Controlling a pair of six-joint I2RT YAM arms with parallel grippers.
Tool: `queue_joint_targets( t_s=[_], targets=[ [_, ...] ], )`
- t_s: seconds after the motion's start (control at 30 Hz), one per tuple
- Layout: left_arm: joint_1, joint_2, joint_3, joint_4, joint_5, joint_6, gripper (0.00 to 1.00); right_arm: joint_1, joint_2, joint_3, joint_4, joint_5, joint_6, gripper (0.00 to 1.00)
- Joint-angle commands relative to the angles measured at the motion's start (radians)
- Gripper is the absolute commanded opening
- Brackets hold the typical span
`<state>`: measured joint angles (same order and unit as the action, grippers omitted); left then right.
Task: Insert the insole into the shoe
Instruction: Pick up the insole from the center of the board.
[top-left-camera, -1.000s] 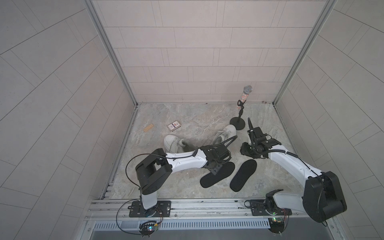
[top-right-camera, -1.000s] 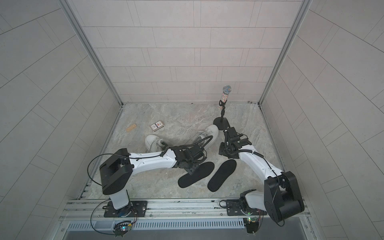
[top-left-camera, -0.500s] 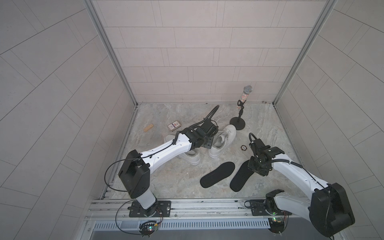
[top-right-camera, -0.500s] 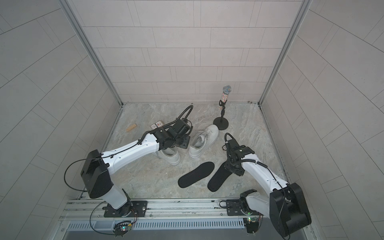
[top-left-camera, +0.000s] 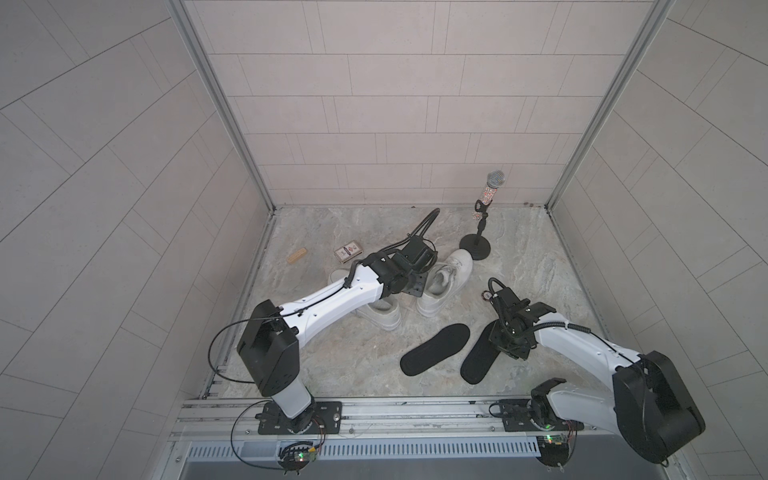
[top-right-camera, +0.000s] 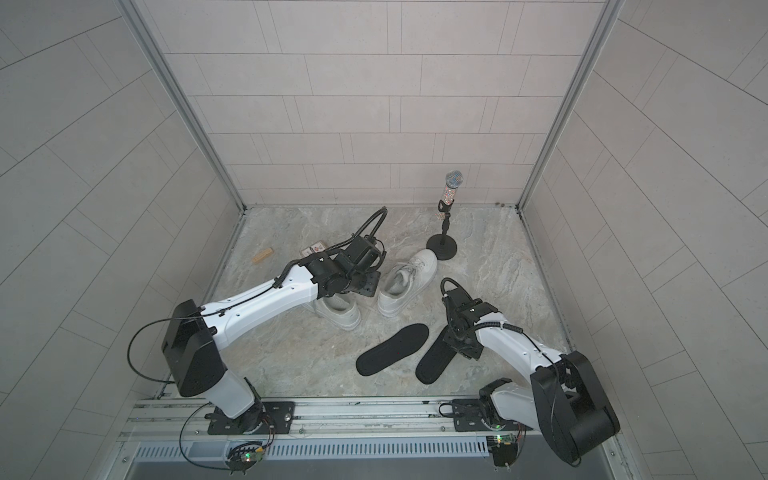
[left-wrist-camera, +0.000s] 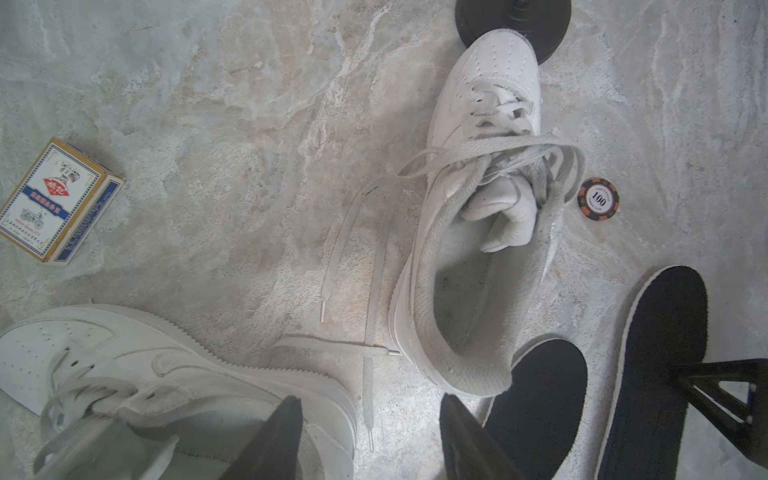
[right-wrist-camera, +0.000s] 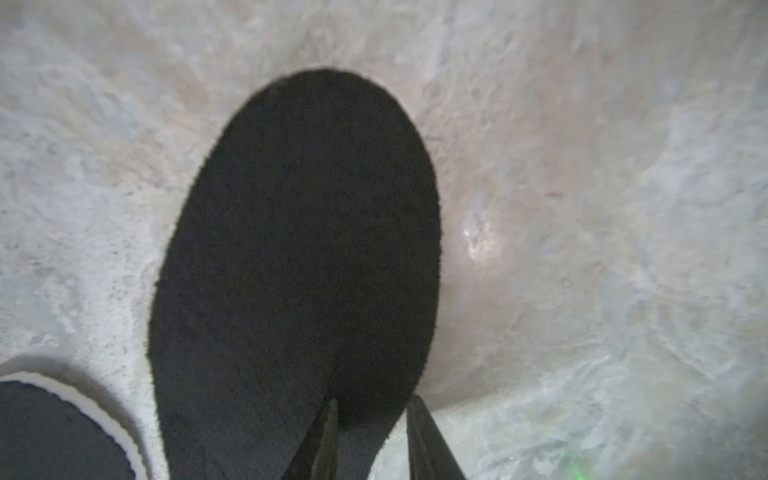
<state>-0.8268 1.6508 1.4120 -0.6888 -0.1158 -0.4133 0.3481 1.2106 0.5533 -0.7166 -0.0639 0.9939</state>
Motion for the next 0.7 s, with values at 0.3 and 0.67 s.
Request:
queue_joint_targets(
  t_s=[0.3, 0.67],
  targets=[
    [0.003, 0.052, 0.083, -0.087, 0.09, 0.087, 0.57, -0.001, -0.036, 0.049, 0.094, 0.143, -0.268, 0.0],
    [0.048, 0.019, 0.143, -0.109, 0.3, 0.255, 0.69, 0.004, -0.234, 0.189, 0.128, 0.07, -0.604, 0.0]
  ],
)
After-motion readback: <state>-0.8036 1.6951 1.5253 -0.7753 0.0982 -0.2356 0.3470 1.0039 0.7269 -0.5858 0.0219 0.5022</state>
